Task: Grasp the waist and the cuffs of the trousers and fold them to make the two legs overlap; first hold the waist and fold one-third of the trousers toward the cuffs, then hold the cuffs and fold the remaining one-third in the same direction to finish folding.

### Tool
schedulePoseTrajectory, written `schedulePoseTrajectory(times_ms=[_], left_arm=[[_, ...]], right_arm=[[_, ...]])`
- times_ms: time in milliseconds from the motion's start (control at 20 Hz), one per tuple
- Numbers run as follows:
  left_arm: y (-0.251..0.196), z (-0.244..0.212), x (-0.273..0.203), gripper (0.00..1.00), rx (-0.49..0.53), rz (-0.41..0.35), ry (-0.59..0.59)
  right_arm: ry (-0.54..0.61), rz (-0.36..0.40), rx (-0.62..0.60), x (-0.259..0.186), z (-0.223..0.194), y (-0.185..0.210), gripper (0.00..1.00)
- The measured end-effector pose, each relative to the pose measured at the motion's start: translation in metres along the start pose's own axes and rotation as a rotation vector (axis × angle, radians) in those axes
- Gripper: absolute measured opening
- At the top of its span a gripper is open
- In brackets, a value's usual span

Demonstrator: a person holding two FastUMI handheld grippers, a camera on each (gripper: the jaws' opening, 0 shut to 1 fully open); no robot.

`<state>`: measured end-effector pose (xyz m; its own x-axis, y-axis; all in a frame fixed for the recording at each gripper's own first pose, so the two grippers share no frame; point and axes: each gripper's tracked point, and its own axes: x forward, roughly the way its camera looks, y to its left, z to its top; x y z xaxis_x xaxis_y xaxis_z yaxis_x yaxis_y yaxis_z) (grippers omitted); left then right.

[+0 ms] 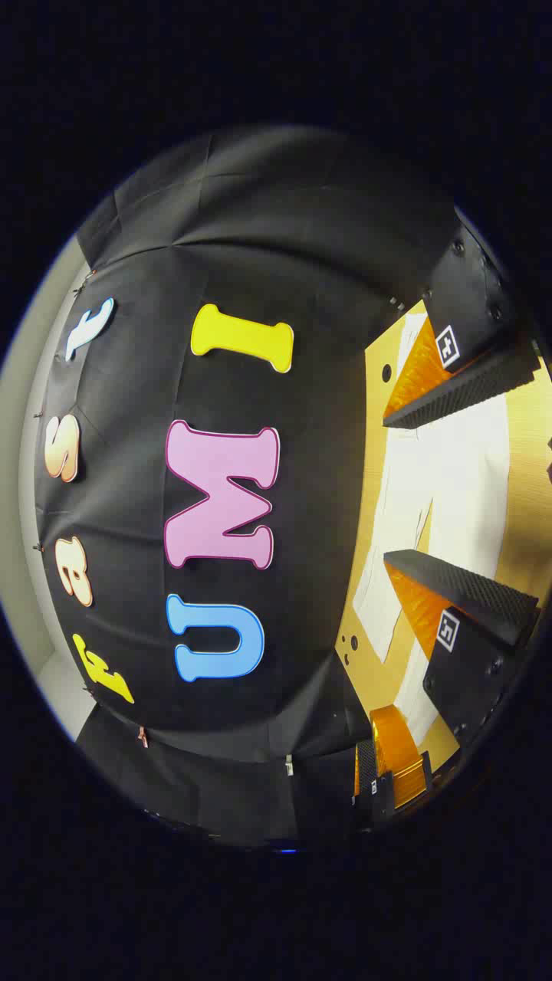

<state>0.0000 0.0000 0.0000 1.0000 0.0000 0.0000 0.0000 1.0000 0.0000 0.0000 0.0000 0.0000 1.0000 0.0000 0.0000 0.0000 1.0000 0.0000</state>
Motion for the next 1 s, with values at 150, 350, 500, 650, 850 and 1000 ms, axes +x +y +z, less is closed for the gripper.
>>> schedulePoseTrajectory(times_ms=[150, 350, 500, 650, 850, 1000], left_arm=[[-0.001, -0.016, 0.010, 0.96, -0.013, 0.019, 0.061], [-0.003, -0.017, 0.016, 0.95, -0.019, 0.035, 0.068], [0.000, -0.018, 0.018, 0.96, -0.012, 0.058, 0.061], [0.008, -0.017, 0.021, 0.95, -0.003, 0.089, 0.052], [0.016, -0.011, 0.026, 0.95, 0.016, 0.115, 0.035], [0.020, -0.007, 0.028, 0.95, 0.036, 0.129, 0.028]], right_arm=[[0.015, 0.004, 0.010, 0.008, -0.005, -0.005, 0.98], [0.028, 0.011, 0.027, 0.012, -0.009, -0.013, 0.98], [0.027, 0.003, 0.017, 0.017, -0.010, -0.021, 0.98], [0.021, -0.009, 0.030, 0.022, -0.009, -0.032, 0.98], [0.021, -0.032, 0.030, 0.027, -0.009, -0.046, 0.98], [0.032, -0.030, 0.022, 0.032, -0.016, -0.055, 0.98]])
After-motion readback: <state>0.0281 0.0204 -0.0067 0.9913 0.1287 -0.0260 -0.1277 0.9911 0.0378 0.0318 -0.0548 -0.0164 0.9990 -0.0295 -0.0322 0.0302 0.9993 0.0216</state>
